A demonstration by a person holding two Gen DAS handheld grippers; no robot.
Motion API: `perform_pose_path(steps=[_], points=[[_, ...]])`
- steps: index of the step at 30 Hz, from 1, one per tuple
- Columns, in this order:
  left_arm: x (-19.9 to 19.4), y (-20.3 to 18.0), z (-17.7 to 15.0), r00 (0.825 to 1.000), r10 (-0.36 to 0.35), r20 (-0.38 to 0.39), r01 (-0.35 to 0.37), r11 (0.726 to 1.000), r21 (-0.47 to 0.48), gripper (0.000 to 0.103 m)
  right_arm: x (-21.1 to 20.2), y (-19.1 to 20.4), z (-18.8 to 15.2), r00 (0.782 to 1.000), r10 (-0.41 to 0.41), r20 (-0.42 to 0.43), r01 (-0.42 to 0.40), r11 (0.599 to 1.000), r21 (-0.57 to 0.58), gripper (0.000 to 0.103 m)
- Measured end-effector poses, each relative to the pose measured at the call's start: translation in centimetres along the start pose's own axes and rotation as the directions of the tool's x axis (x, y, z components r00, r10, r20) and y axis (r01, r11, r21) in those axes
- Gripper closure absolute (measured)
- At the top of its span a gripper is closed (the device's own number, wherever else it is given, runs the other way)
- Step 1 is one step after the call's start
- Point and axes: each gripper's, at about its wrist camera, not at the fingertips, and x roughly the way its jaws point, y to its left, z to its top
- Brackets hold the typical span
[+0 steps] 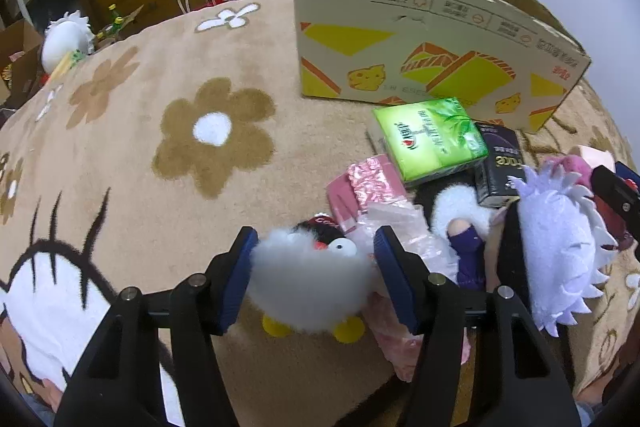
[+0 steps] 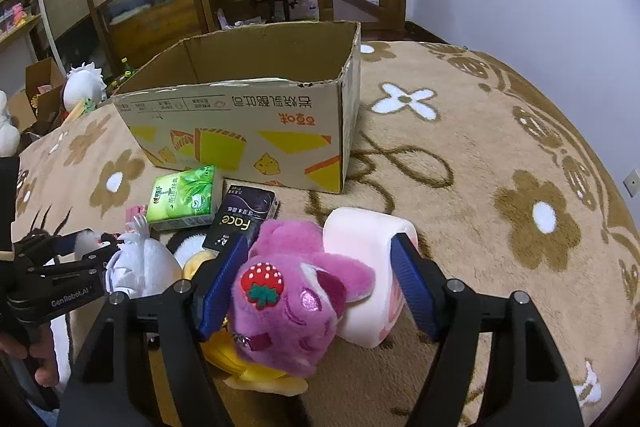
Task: Organize soft objects
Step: 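Grasp the white chick plush with the left tool while the right tool grasps the pink bear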
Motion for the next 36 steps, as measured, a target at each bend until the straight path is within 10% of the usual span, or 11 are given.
perform_pose_path(steps=[24,28,36], points=[[0.5,0.9,-0.2,0.999,0.02,-0.04,-0.022,0.999,-0.03,0.039,0.3,0.4,-0.3,0.999,0.028,-0.043,-0.028,1.0,0.011,0.037],[0.9,0.8,-0.2,0.998,-0.013,-0.056,0.012,0.999,-0.03,0.069,0.5,-0.5,-0.6,0.998,0.045,-0.044,-0.042,0.997,0.06,0.043],[0.5,0.4,-0.3,1.0,-0.022,-0.009,0.022,1.0,-0.015,0.074,-0.1,-0.7,-0.1,0.999,0.042,-0.002,-0.042,0.998,0.057,0.057]])
